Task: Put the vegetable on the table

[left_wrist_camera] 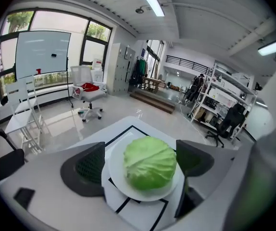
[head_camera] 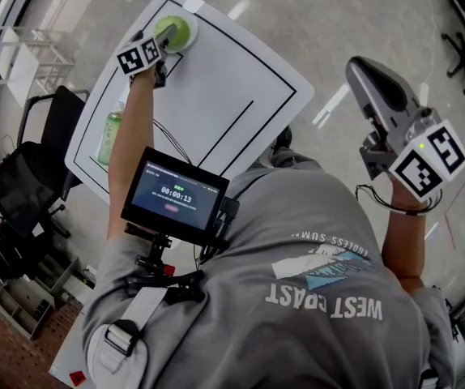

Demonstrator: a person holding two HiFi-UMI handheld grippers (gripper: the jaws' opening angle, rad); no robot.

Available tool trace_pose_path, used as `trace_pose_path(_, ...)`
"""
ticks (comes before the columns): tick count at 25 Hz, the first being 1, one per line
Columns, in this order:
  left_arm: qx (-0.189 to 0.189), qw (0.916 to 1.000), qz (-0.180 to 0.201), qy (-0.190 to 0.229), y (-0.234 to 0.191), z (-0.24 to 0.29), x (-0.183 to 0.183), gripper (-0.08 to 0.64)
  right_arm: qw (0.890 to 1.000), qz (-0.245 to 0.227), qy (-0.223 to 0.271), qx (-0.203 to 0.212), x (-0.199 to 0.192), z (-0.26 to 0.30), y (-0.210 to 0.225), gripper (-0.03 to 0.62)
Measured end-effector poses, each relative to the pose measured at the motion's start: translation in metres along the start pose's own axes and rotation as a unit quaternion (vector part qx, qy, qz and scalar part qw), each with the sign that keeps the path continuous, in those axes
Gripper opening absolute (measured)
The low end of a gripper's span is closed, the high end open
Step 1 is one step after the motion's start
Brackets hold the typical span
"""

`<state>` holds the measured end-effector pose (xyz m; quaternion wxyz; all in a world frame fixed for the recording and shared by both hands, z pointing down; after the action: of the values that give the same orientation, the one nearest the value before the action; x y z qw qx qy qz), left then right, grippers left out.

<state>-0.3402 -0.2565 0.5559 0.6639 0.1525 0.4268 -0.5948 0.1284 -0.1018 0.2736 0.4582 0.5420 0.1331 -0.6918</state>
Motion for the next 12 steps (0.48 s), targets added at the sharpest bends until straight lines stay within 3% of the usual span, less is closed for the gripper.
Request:
trace_pose_path(6,0.002,0.9989,0.038,0.029,0.027,-0.024,0.023,0.466,1.0,-0.002,0.004,0.014,0.011,-0.003,0.009,0.011)
trace_pose_path(12,0.008,0.9935,0.078,0.082,0.059,-0.085,0.047,0.444,0.999,-0.007,0.017,0.041,0.01,-0.014,0.0,0.011)
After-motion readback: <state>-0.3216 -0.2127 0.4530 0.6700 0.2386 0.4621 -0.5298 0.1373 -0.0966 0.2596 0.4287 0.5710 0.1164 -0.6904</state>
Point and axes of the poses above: the fingertips, and each gripper's own axes: z forward along the fingers, y to its right, x out of its top, the point moved 9 cm from there along -z, backward along the fingers, and after that the axes turned 9 degrees about -x, right-handed, at the moved point
